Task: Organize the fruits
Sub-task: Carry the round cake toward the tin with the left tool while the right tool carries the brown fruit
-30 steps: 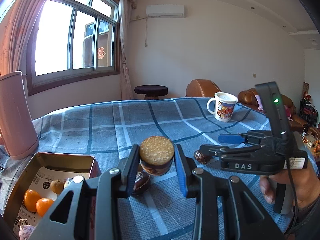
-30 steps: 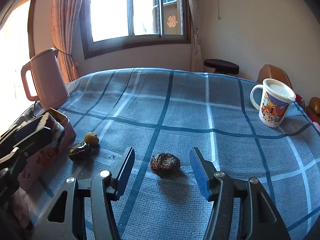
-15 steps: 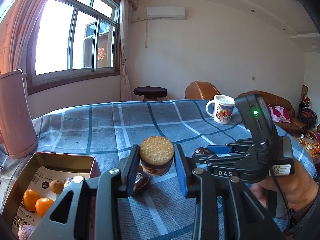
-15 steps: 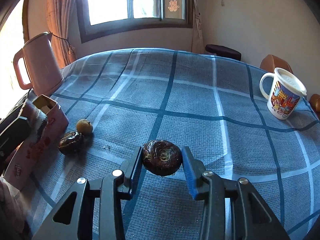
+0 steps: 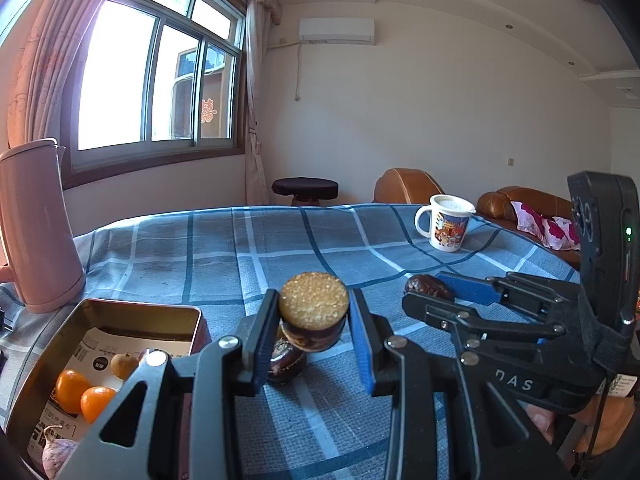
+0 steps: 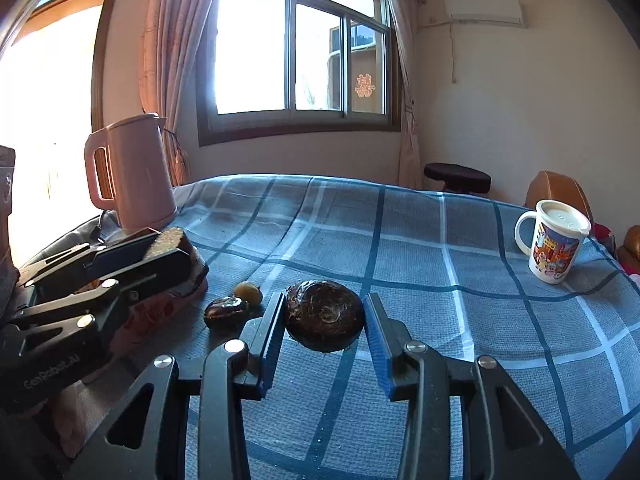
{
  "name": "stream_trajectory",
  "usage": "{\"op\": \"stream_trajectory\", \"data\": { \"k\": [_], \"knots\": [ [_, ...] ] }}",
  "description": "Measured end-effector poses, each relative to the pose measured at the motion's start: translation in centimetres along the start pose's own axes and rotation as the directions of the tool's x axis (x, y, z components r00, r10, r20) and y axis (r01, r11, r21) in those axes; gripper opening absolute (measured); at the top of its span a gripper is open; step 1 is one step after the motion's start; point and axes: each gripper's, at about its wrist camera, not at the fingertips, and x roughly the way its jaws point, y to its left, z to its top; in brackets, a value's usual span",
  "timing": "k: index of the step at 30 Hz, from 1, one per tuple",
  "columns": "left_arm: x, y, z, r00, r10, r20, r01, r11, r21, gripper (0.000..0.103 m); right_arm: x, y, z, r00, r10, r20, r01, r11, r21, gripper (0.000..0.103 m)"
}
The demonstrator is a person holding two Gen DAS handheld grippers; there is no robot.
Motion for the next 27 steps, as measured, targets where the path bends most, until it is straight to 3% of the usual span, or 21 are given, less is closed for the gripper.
{"op": "stream_trajectory", "data": {
  "k": [8,27],
  "knots": [
    [-0.7,0.6,-0.2,1.0,0.005,0.004,-0.005,1.0,-0.008,0.036,-1.0,1.8,0.1,0.998,0.026,0.053,-0.025,0.999,-0.024,0.041],
    [-2.1,2.2,-0.6,0.999,0.03,0.01,-0.03,0.999,-0.034,0.036,-1.7,4.4,0.7,0.994,0.07,0.086,-0.064,0.996,-0.066,0.041]
  ]
}}
